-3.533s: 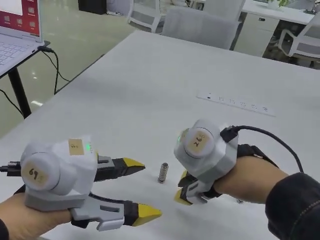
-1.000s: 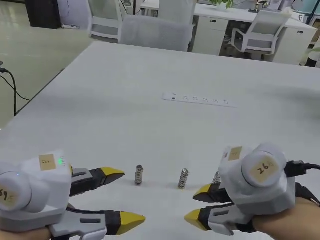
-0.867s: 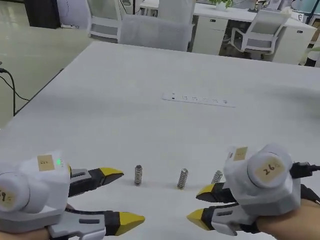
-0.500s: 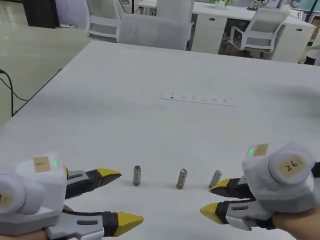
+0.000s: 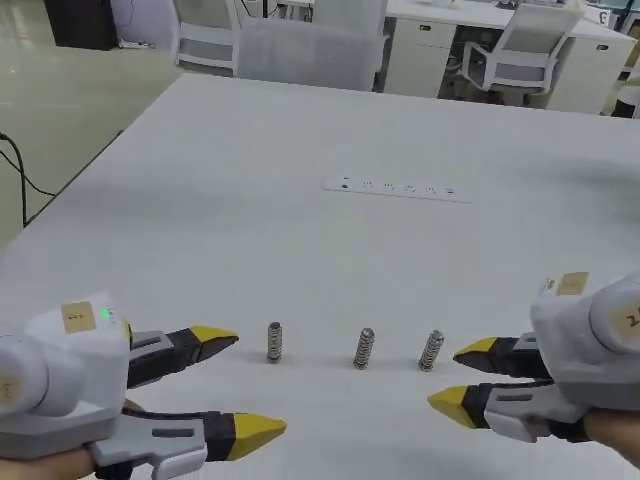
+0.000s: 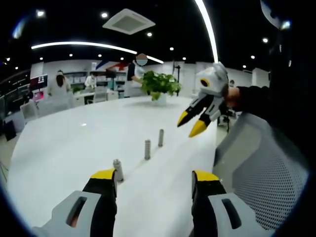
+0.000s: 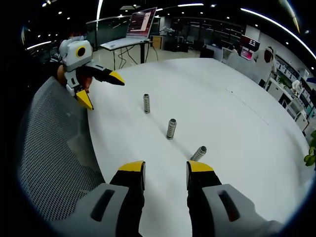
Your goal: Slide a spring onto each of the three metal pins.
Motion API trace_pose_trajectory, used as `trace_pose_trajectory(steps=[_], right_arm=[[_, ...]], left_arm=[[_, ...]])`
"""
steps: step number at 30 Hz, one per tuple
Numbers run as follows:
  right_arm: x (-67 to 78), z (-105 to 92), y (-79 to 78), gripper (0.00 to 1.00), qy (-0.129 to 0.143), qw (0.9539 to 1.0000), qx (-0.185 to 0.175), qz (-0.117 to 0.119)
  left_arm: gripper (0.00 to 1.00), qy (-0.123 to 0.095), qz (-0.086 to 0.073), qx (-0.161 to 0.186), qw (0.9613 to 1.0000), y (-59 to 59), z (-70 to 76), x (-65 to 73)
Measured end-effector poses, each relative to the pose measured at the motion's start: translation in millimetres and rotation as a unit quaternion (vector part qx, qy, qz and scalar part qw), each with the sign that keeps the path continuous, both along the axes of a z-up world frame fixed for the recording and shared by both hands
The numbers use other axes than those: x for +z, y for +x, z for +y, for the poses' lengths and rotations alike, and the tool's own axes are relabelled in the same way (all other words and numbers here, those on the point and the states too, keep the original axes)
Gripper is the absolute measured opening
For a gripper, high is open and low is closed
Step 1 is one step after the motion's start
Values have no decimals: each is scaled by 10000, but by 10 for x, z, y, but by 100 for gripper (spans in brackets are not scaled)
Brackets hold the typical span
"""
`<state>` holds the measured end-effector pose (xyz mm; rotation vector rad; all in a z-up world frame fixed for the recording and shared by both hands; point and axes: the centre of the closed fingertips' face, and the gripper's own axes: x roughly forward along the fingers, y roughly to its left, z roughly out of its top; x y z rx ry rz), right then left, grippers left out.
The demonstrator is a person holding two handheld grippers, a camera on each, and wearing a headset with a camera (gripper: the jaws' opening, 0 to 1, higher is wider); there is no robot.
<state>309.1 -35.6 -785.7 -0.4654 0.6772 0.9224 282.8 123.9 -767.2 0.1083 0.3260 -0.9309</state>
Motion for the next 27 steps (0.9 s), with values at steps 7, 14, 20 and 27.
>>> trace_pose_trajectory(steps=[7,14,20,27], right_arm=[[-16,-82,15,41,42,9999,-139,-81],[-46,-157,31,49,41,9995,-285,-117],[-24,-186,56,58,114,9989,-399,-207],[-36,-202,71,65,131,9985,-479,-249]], left_arm=[[57,-8,14,30,10000,3,-3,-1],[58,-16,23,72,10000,9,10,0],[59,-29,28,92,9999,14,16,0],[62,-60,61,146,9999,28,32,-4]])
